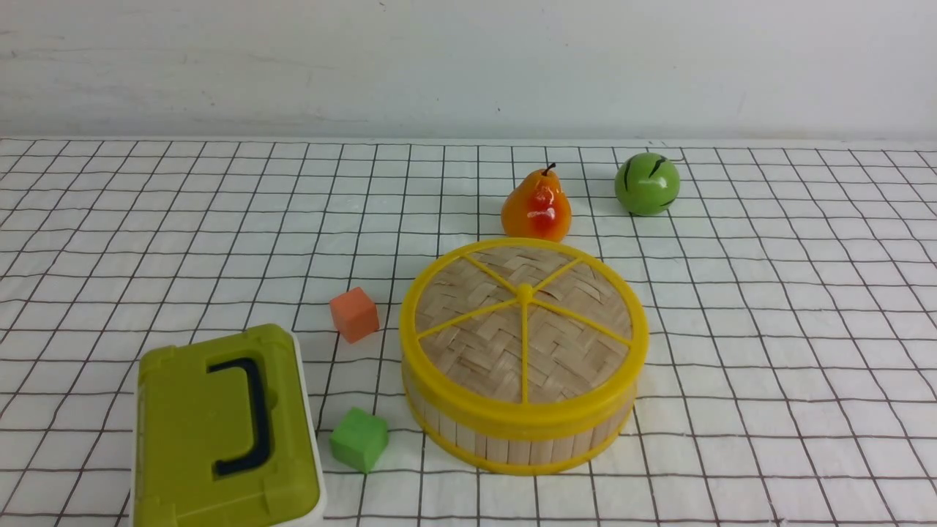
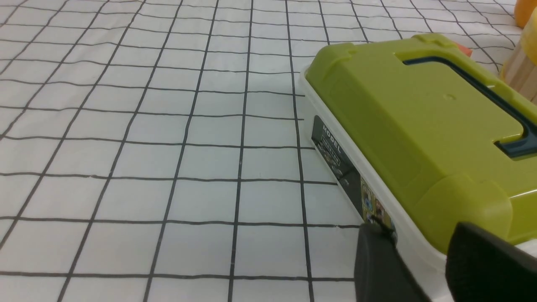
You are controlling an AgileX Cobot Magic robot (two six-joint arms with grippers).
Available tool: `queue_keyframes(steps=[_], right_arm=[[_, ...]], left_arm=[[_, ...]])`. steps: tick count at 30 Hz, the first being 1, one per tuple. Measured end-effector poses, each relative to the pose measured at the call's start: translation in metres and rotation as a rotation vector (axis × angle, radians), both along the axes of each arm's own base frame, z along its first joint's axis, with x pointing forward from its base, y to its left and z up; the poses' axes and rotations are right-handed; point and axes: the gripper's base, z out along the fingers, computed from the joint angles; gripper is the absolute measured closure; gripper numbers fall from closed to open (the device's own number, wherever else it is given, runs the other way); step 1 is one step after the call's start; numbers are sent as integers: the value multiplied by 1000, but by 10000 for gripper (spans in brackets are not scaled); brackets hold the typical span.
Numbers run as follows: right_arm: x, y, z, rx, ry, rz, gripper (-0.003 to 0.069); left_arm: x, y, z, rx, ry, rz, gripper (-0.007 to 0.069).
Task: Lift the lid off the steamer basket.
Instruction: Use the right arm to lift the lid of the steamer
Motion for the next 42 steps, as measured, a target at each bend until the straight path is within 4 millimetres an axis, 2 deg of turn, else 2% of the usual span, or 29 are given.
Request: queue_keyframes(steps=[19, 24, 29, 32, 33, 35, 37, 42], right_arm=[[0, 0, 0, 1, 0, 0, 534], [0, 2, 0, 53, -3, 4, 531], [1, 9, 2, 324, -22, 8, 524], [1, 18, 4, 719, -26, -4, 519], [1, 18, 4, 739, -26, -5, 519], [1, 22, 8, 940, -34, -5, 515], [1, 23, 10, 1002, -45, -7, 513], [2, 21, 12, 1021, -87, -20, 510]], left_arm=[[0, 0, 0, 0, 0, 0, 386], [0, 0, 0, 0, 0, 0, 386], [0, 0, 0, 0, 0, 0, 386], [0, 0, 0, 0, 0, 0, 386], [0, 0, 0, 0, 0, 0, 386], [0, 0, 0, 0, 0, 0, 386], [0, 0, 0, 0, 0, 0, 386], [0, 0, 0, 0, 0, 0, 386]])
